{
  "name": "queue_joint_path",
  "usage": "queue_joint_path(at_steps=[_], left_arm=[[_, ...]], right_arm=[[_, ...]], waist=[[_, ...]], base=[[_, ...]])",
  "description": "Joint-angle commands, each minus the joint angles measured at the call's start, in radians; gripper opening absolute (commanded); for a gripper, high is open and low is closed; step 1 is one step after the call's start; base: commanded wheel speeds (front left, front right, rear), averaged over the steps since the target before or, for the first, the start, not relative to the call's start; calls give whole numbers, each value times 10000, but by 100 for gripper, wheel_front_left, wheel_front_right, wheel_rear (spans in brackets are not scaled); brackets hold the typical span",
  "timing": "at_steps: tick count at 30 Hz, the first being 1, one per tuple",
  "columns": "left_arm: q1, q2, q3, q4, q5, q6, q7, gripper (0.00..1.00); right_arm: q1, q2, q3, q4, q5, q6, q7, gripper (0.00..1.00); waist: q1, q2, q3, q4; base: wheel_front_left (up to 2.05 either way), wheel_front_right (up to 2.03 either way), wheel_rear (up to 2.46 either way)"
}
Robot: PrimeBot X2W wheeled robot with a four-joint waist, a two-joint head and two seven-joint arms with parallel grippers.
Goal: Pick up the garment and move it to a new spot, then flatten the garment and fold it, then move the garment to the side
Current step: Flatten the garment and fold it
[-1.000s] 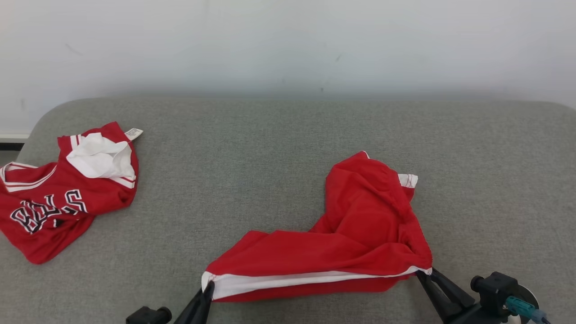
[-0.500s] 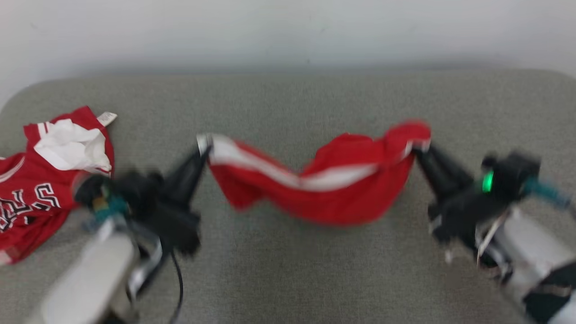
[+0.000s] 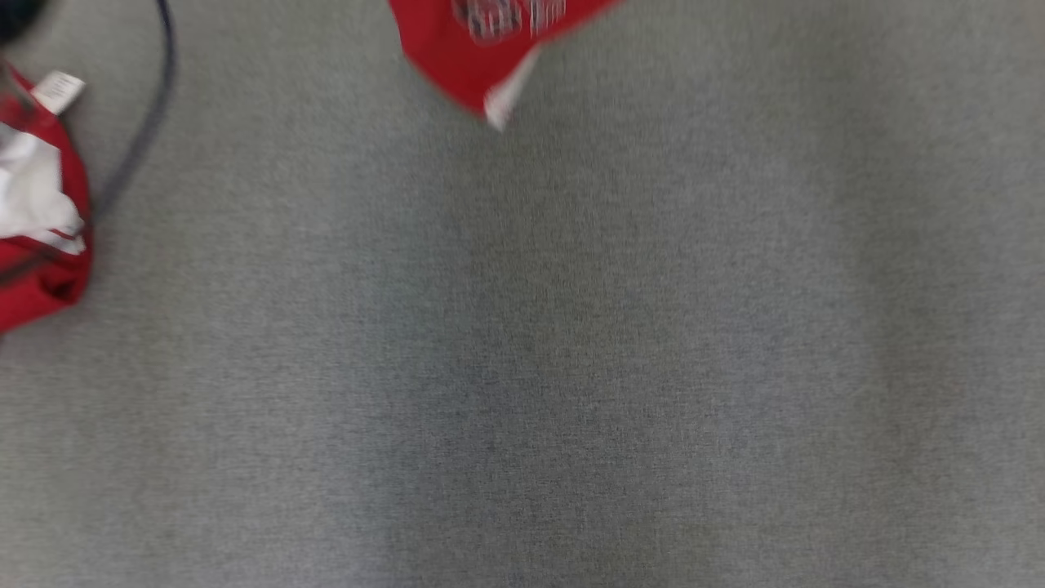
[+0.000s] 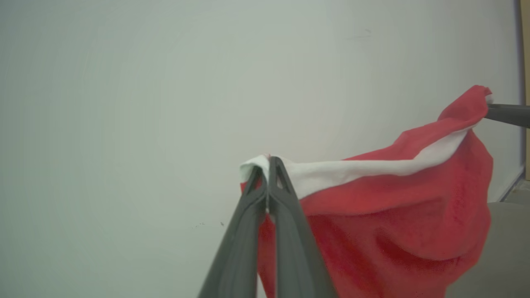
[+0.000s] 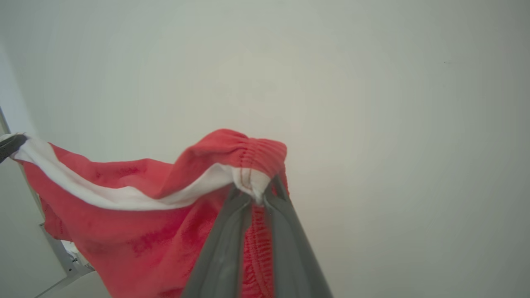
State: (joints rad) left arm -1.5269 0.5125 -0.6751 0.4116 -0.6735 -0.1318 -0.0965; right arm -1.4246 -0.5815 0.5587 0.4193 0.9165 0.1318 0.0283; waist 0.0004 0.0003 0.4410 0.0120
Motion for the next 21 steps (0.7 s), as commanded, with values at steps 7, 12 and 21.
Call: queue_joint_path(at_steps=[7,12,21], left_arm=[[-2649,-65,-500,1098,-258,26,-377,0],[-3733,-151,-1138,1970,-661,26,-838,0],[-3648,-78,-1933,2467,-1310,26,-1566,0]], right_arm=[[-2425,511,183,1307,267,-23,243,0],[-3322,649,631,2067,78,-23,-52,0],[-3189,505,1613,2443,553,-23,-589,0]], waist=[[-4,-3,2154,-445],[-4,-3,2409,-459],[-4,-3,2554,-311]], base=[[0,0,0],[0,0,0],[0,0,0]])
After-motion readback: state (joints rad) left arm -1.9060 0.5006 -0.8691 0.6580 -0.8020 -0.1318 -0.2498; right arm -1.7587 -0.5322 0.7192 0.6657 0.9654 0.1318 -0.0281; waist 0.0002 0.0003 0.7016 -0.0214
